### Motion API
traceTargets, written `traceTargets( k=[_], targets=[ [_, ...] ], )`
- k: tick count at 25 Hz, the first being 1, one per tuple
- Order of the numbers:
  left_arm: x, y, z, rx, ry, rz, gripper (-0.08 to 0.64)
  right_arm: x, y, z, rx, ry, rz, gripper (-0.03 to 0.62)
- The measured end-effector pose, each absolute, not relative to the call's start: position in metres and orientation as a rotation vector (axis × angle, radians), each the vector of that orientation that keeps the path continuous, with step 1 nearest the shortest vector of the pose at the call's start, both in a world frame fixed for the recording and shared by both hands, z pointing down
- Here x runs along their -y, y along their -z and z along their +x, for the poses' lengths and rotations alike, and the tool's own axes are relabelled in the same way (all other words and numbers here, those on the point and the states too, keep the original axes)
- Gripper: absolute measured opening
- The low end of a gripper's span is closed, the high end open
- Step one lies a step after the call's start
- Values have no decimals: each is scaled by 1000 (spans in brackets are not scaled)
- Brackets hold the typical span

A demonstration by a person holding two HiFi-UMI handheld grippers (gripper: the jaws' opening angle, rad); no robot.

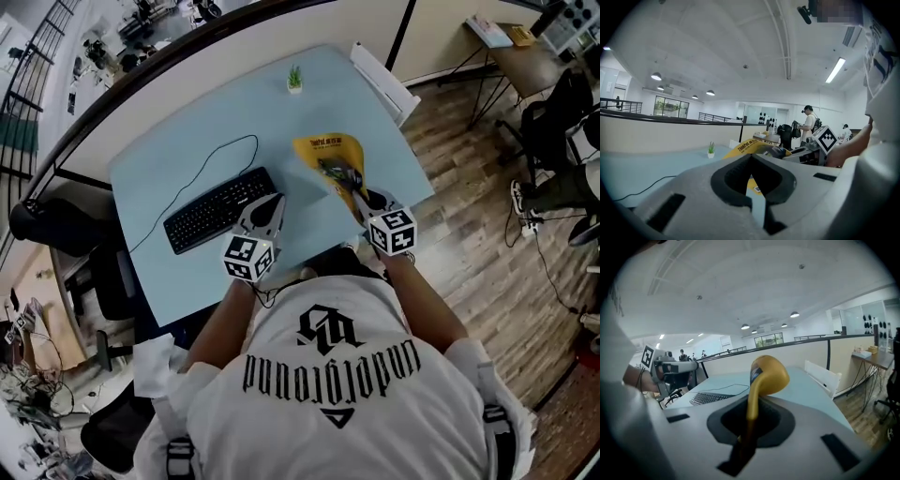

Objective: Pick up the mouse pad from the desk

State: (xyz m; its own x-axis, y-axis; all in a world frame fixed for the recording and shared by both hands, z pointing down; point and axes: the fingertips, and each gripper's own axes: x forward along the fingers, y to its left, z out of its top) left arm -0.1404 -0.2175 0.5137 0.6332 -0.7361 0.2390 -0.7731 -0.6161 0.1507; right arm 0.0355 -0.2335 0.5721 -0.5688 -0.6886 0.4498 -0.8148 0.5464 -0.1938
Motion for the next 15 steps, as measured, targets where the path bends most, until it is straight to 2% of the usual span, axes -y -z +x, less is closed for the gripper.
traceTargets(
  k=[15],
  targets=[
    [177,-490,-162,1185,-139,2696,8,193,-529,14,2544,-495,1351,21]
  ],
)
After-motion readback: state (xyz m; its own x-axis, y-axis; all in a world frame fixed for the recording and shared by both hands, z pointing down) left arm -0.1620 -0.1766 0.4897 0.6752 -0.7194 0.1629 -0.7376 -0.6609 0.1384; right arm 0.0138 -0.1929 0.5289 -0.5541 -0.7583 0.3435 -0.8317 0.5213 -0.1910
